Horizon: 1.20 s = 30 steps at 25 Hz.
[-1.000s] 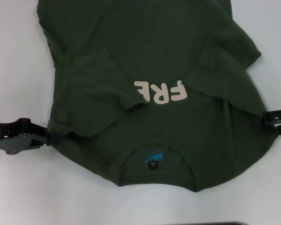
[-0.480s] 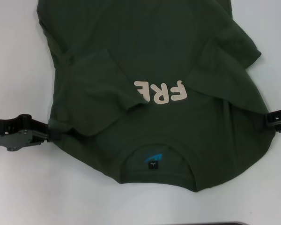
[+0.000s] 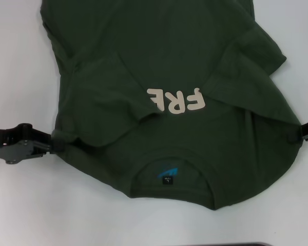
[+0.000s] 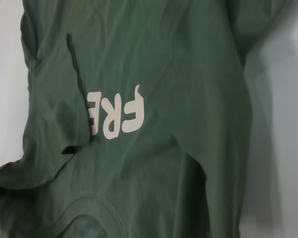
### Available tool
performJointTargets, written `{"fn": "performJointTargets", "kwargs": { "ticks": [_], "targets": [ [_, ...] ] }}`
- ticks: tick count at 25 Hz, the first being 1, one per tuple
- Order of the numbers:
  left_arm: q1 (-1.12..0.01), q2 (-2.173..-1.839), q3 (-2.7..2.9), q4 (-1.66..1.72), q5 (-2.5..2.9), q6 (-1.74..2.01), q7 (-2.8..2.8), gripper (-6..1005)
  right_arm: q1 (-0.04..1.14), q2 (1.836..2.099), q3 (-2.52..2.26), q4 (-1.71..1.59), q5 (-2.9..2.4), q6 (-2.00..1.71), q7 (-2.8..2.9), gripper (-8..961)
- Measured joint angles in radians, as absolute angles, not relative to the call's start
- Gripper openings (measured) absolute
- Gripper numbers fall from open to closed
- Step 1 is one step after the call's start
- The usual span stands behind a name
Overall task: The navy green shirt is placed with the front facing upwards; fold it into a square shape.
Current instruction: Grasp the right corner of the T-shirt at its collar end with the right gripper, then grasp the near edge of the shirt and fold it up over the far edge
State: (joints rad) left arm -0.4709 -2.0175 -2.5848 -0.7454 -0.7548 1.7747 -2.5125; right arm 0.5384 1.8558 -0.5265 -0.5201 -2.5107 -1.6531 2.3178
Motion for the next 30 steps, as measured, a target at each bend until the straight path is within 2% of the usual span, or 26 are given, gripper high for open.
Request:
{"fn": "performJointTargets", "kwargs": {
  "ticks": [3,8,12,18,30],
  "targets": [
    [-0.471,-2.014,-2.584,-0.745,-0.755,1.775,-2.513,43,0.538,1.853,-0.528,-0.52,-2.524,-1.656,2.321,71],
    [-0.475,-2.003,-2.553,-0.745,-0.746,1.786,-2.513,43,0.54,1.851,-0.531,-0.543,-2.571,-1.697,2.328,3],
    [-0.478,-1.978,-2.481,-0.743,-0.741,1.826,-2.518,43,0.541,1.851,-0.532,-0.617,-2.648,-1.79,2.337,3],
    [-0.48,-1.961,-2.456,-0.752,-0.673,1.913,-2.52,43,0.539,1.852,-0.532,-0.692,-2.746,-1.899,2.34,3],
    [-0.468,-1.968,-2.433,-0.787,-0.588,1.995,-2.507,42,0.538,1.865,-0.558,-0.699,-2.799,-1.927,2.329,2]
  ]
}}
